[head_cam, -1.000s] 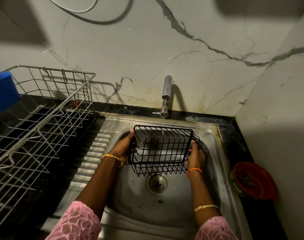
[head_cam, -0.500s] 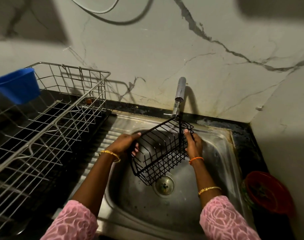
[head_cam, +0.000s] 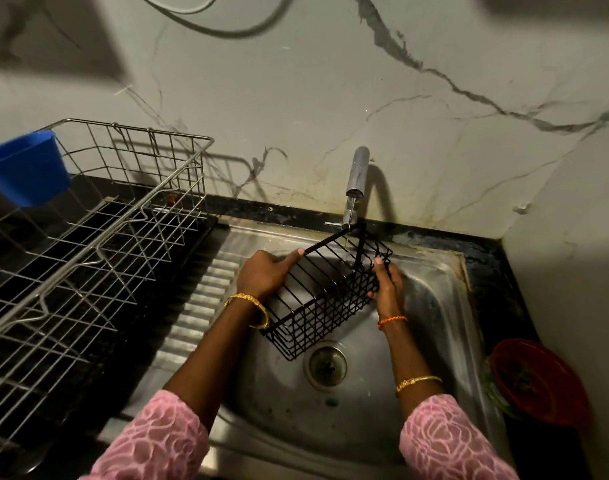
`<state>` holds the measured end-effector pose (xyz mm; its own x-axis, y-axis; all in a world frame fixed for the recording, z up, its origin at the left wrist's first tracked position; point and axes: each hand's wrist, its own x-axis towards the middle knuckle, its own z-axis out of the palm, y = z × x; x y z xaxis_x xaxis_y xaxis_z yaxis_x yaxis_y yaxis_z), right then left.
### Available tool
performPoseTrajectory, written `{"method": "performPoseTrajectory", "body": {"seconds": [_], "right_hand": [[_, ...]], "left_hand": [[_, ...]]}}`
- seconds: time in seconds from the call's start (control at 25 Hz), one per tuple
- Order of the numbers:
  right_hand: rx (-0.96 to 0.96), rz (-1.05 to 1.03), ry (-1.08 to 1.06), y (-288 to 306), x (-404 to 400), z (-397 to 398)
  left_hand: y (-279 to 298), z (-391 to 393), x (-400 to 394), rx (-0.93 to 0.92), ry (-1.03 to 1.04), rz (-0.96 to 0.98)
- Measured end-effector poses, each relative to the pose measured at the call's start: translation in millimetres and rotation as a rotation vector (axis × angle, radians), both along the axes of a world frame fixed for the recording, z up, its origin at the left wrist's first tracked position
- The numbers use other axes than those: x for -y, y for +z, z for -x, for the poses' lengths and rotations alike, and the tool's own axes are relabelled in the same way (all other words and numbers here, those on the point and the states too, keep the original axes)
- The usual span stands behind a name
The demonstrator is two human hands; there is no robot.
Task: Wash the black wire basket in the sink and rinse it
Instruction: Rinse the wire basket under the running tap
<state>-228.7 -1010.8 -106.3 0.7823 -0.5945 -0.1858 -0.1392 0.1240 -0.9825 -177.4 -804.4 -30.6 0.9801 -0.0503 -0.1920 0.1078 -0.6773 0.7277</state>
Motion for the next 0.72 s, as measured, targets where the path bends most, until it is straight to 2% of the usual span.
{"method": "performPoseTrajectory", "body": {"seconds": [0.24, 0.72], "right_hand": [[0.114, 0.055, -0.199, 1.2, -6.2, 8.1], [-0.053, 0.261, -0.271, 24.8, -3.4, -6.3]], "left_hand": [[10.1, -32.2, 15.1, 0.061, -0.023, -0.030], [4.1, -64.9, 8.3, -0.126, -0.041, 0.017]]}}
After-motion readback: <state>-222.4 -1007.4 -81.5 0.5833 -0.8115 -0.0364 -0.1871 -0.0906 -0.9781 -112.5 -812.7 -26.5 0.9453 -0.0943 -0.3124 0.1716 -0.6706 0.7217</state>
